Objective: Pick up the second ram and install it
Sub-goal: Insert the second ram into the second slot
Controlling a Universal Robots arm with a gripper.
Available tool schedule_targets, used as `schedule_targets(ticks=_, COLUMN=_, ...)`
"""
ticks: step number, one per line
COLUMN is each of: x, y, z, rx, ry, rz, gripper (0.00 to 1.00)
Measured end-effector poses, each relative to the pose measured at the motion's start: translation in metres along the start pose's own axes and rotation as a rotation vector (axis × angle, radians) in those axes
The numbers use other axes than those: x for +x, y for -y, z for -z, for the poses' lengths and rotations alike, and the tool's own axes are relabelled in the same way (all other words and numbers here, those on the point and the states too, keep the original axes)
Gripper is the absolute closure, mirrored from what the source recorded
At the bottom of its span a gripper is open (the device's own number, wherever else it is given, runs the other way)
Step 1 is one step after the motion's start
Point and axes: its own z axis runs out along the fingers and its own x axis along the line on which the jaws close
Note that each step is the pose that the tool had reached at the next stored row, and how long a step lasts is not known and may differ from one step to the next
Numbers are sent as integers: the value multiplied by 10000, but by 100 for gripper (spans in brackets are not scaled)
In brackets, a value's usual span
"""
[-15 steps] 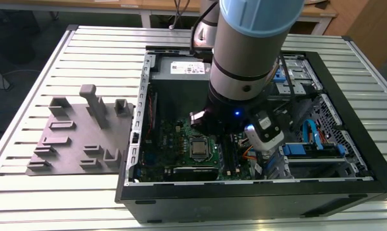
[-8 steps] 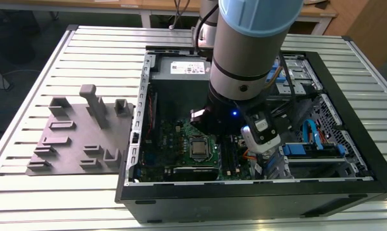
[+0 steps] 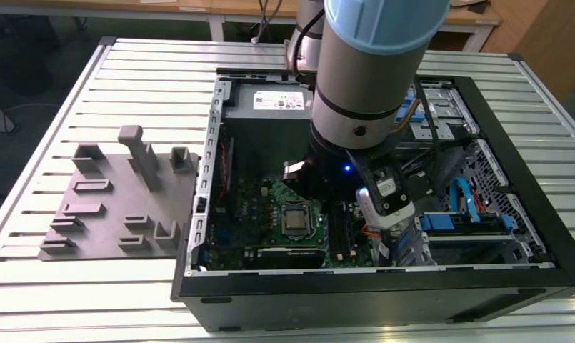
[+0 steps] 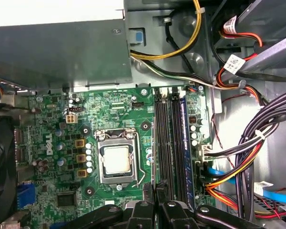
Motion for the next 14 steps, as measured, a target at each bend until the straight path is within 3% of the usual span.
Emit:
schedule_targets(ticks=5, x=-10, y=0, z=-20, rx=-10, ry=1, rz=-18, gripper=86)
schedule_targets(ticks=9, x=-33, y=-3, z=-57, rx=-141, ry=-12, rz=-20, gripper=86)
schedule_targets(ticks=14, x=-71, y=-26, z=-88, rx=-143, ry=-13, rz=-20, gripper=86)
